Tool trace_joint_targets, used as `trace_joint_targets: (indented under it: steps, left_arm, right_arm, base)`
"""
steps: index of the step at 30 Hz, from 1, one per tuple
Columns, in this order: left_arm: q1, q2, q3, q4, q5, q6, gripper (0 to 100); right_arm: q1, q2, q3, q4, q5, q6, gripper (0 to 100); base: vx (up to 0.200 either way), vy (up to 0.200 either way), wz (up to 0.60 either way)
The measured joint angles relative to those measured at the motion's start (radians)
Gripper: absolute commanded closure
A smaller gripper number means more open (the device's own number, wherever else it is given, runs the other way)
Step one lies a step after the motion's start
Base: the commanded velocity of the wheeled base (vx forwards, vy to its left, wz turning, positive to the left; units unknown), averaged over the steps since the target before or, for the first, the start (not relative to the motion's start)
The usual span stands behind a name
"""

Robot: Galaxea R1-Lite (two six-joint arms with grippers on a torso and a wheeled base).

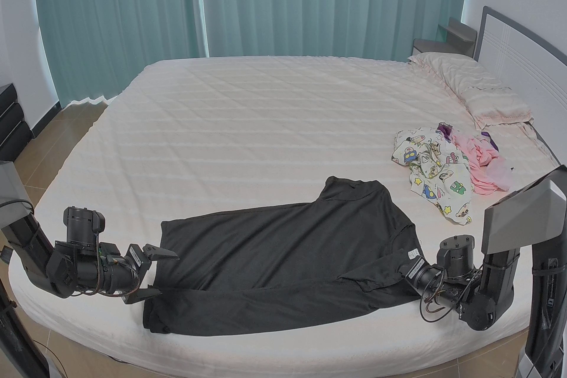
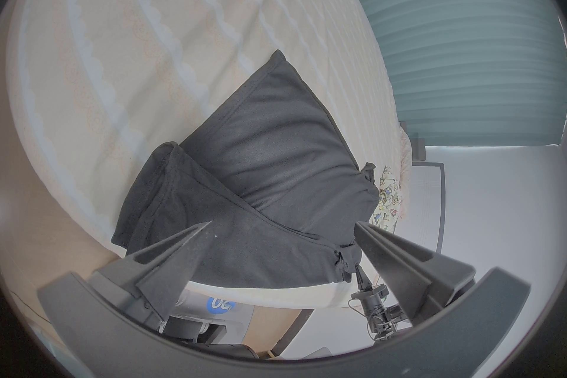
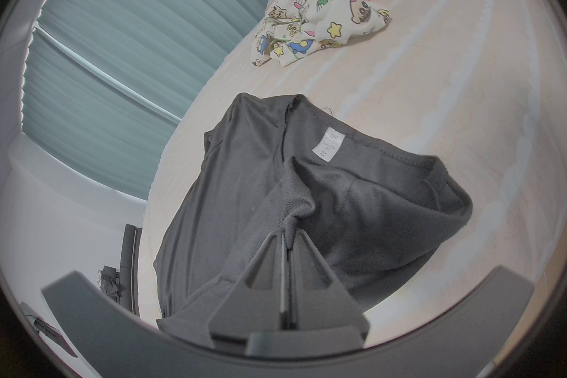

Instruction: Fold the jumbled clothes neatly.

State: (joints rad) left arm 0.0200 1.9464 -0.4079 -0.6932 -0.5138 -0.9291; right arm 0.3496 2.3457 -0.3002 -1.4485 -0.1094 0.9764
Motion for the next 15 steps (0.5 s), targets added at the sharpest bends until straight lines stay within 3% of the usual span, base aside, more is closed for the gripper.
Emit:
trace_joint_targets:
  steps: [10,15]
  left_arm:
    - [-0.002,0.003,0.000,-0.001,0.002,0.000,0]
    - [-0.005,0.004,0.000,-0.001,0.003,0.000,0]
  right_arm:
    - [-0.006,-0.131,-0.123,0.286,0.024,-0.025,100]
    - [-0.010,-0.175,-0.233,0.498,0.037,-0.026,100]
  base:
    - [0.000,0.000,0.00]
    - [0.000,0.000,0.00]
